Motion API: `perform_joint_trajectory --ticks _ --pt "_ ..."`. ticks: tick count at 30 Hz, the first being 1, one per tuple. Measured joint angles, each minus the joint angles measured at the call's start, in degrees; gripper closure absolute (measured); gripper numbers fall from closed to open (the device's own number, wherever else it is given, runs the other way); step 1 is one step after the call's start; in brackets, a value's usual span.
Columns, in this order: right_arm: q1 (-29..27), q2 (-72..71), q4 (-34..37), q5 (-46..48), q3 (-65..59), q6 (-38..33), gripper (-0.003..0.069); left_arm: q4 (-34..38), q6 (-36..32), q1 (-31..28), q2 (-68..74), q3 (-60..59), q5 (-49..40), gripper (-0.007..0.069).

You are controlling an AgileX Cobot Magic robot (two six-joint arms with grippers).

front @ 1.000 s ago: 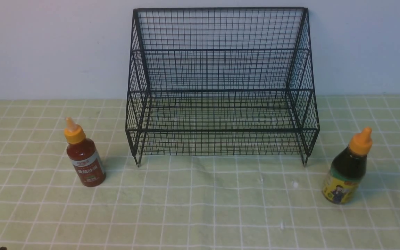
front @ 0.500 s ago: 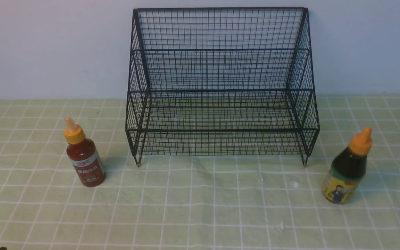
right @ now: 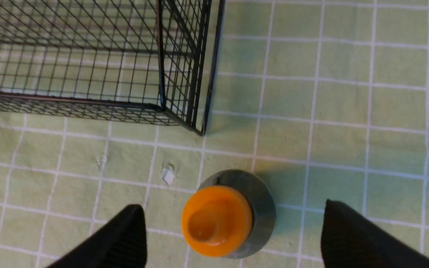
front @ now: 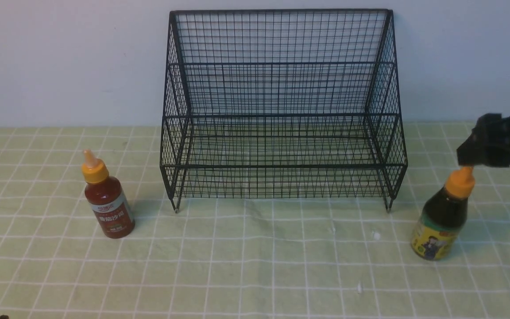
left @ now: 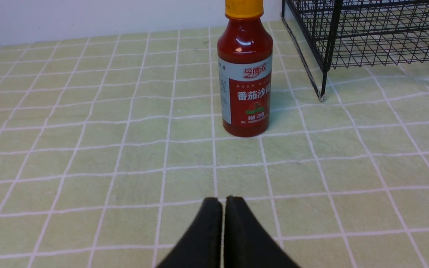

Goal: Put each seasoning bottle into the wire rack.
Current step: Use the right arm to grab the condiment bottle closest to it

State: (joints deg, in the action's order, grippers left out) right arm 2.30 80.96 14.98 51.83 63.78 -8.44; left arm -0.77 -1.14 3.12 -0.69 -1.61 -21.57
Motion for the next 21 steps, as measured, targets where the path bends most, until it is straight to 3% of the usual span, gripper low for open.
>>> perform_joint_trajectory --ticks 10,12,17,21 --pt "0.0 7.3 2.8 -1.2 0.0 -2.7 0.0086 0.0 0.0 0.0 0.0 0.0 0.0 0.0631" --pt "0.0 7.7 3.0 -1.2 0.0 -2.7 0.0113 0.0 0.0 0.0 0.0 0.0 0.0 0.0631" --pt "0.0 8.7 2.9 -1.6 0.1 -2.9 0.0371 0.0 0.0 0.0 0.0 0.0 0.0 0.0631" --pt "0.1 8.7 2.6 0.4 1.3 -3.0 0.0361 0.0 0.0 0.0 0.0 0.0 0.0 0.0631"
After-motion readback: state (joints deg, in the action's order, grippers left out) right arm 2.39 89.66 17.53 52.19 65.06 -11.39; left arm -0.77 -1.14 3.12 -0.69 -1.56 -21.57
